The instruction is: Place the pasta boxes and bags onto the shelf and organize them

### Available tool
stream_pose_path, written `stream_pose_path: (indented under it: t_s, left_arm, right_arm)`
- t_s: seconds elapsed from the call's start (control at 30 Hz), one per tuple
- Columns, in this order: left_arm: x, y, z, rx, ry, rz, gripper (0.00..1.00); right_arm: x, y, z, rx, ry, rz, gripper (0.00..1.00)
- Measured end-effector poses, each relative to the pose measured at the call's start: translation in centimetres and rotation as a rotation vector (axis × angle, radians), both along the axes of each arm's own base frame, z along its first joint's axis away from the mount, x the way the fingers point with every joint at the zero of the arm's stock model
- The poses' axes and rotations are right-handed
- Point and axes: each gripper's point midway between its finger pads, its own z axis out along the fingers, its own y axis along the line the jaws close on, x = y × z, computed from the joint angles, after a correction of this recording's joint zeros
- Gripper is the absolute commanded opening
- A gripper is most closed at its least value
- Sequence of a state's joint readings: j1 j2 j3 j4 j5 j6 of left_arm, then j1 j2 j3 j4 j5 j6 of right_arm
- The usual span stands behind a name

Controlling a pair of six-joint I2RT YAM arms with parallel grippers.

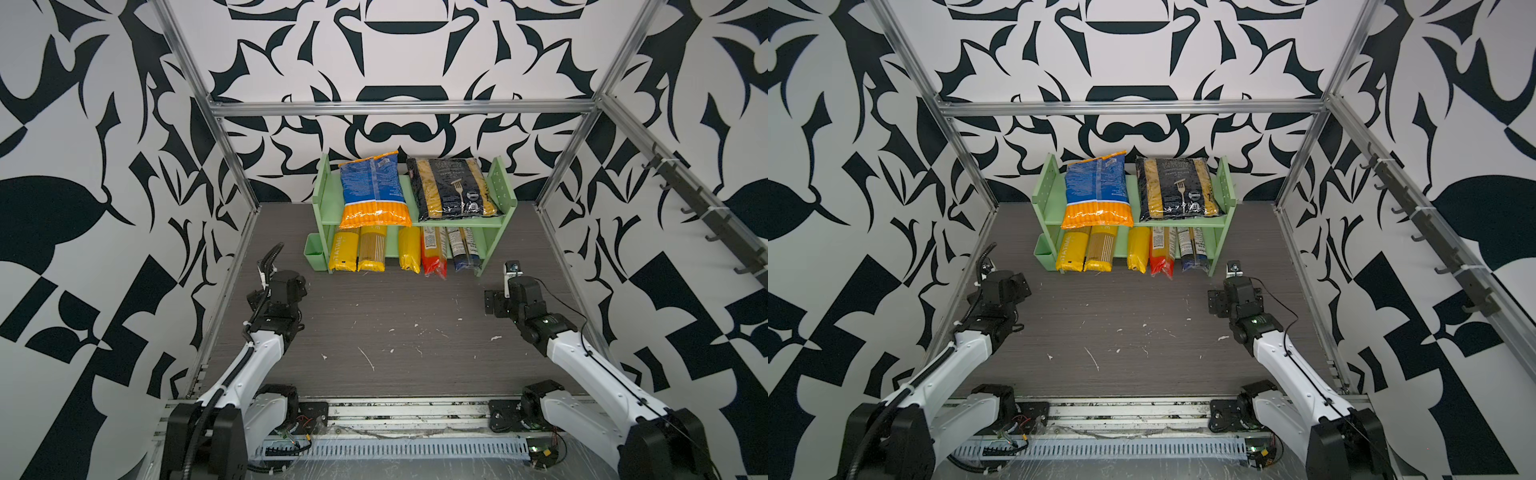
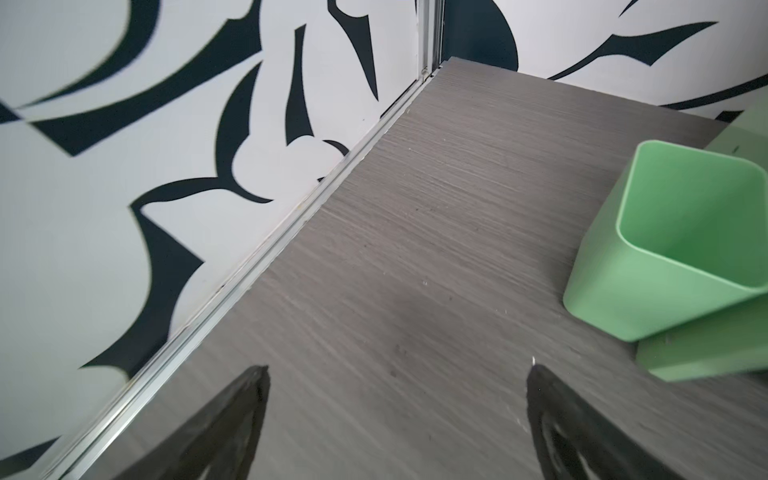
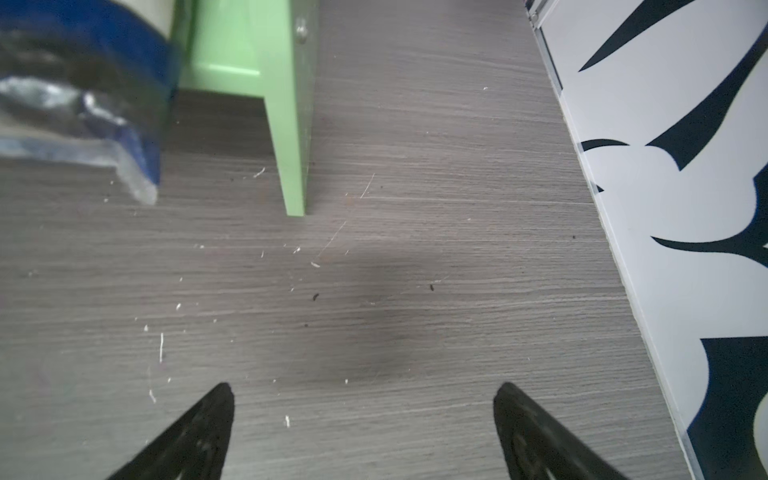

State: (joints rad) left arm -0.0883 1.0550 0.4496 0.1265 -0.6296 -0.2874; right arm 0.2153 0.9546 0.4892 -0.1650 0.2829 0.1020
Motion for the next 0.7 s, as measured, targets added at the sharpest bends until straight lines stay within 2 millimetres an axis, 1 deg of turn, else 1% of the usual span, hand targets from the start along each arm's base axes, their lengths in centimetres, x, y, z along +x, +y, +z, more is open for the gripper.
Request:
stream_pose_path:
  t_s: [0.13, 0.33, 0.43, 0.5, 0.57, 0.63, 0.7]
  left_arm:
    - [1.2, 0.8, -1.4, -0.007, -0.033, -0.013, 0.99]
    - [2.6, 0.7, -4.2, -0.003, -0.041, -0.059, 0.99]
    - [3.3, 0.7, -4.5, -0.006, -0.06, -0.084, 0.99]
    - [4.0, 0.6, -4.3, -0.006, -0.089, -0.105, 0.99]
    - [4.7, 0.2, -4.3, -0.006, -0.12, -0.134, 0.99]
    - [5.1, -0.2, -4.9, -0.002, -0.143, -0.163, 0.99]
    - [4.9, -0.6, -6.2, 0.001, -0.134, -0.193, 0.99]
  right_arm:
    - [0.8, -1.2, -0.2, 0.014, -0.05, -0.045, 1.0]
    - [2.2, -3.9, -1.4, 0.043, -0.1, -0.13, 1.0]
    - [3.0, -5.2, -2.1, 0.058, -0.117, -0.165, 1.0]
    - [3.7, -5.6, -2.4, 0.077, -0.136, -0.168, 1.0]
    - [4.5, -5.4, -2.8, 0.092, -0.156, -0.157, 1.0]
    - [5.3, -5.1, -3.6, 0.107, -0.167, -0.141, 1.0]
    - [5.8, -4.9, -4.5, 0.114, -0.16, -0.127, 1.0]
